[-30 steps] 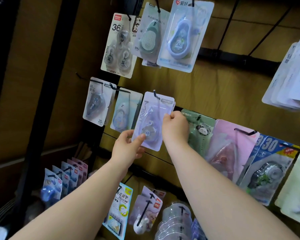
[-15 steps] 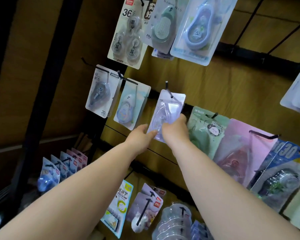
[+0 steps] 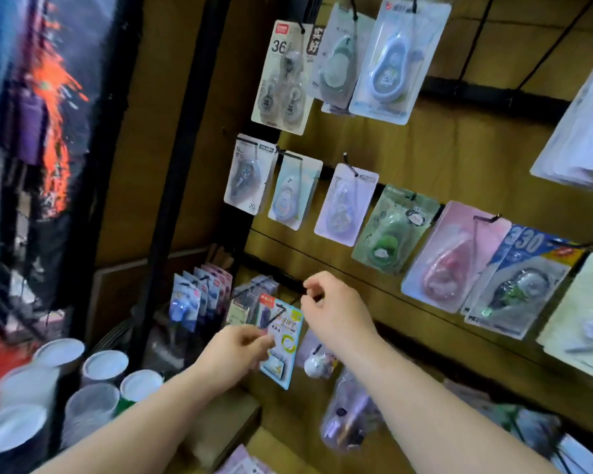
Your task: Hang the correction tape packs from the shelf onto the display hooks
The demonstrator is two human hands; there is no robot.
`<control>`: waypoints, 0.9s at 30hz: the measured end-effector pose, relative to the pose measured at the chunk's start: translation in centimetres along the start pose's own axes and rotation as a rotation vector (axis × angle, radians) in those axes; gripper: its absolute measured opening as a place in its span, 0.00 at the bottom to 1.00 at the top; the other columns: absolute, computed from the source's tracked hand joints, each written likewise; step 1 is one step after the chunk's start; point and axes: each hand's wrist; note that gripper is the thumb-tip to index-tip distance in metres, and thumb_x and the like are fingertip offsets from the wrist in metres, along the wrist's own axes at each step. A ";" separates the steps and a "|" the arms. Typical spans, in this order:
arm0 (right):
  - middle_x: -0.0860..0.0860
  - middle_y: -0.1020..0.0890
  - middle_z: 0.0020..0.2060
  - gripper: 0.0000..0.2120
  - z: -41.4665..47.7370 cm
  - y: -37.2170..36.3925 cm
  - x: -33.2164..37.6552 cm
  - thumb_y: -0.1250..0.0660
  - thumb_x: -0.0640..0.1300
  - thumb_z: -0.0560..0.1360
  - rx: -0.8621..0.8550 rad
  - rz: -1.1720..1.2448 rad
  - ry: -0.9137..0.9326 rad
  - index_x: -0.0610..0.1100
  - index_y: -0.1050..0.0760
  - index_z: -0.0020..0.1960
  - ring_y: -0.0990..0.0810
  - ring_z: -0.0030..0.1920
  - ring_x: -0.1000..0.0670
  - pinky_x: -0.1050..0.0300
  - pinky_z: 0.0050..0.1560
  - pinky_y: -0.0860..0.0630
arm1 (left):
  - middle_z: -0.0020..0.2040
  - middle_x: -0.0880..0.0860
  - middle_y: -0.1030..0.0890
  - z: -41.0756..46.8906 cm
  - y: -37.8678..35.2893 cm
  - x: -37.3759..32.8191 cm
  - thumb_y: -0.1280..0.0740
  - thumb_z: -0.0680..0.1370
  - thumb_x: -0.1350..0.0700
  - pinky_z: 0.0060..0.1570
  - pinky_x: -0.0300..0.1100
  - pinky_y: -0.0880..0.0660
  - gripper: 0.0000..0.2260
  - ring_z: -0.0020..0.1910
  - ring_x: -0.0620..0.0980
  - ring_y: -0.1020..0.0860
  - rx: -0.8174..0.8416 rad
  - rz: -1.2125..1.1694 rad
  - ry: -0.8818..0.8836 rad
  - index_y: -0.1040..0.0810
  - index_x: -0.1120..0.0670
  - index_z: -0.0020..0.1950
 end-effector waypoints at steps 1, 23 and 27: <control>0.47 0.21 0.55 0.11 -1.2 -0.6 -0.5 0.41 0.43 0.76 0.035 -0.002 -0.033 0.45 0.27 0.57 0.24 0.51 0.45 0.55 0.52 0.28 | 0.19 0.47 0.28 -1.2 -0.1 0.8 0.36 0.77 0.56 0.26 0.27 0.34 0.15 0.21 0.37 0.29 0.013 0.028 0.027 0.27 0.50 0.29; 0.49 0.28 0.34 0.11 -14.4 -25.8 -25.7 0.43 0.37 0.78 0.438 0.669 -1.157 0.45 0.33 0.37 0.30 0.31 0.51 0.59 0.31 0.34 | 0.48 0.61 0.19 -3.7 -16.5 26.1 0.43 0.77 0.61 0.38 0.40 0.32 0.15 0.50 0.59 0.22 0.246 0.343 0.672 0.32 0.53 0.30; 0.46 0.27 0.38 0.05 -14.3 -31.8 -27.9 0.40 0.38 0.77 0.424 0.694 -1.215 0.41 0.33 0.52 0.27 0.36 0.48 0.59 0.31 0.33 | 0.56 0.64 0.21 -1.4 -18.5 29.5 0.43 0.78 0.60 0.50 0.46 0.26 0.12 0.54 0.62 0.23 0.091 0.354 0.717 0.21 0.61 0.53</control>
Point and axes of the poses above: each hand's wrist, its own z-axis towards the middle knuckle, its own y-axis out of the back of the hand, x = y × z
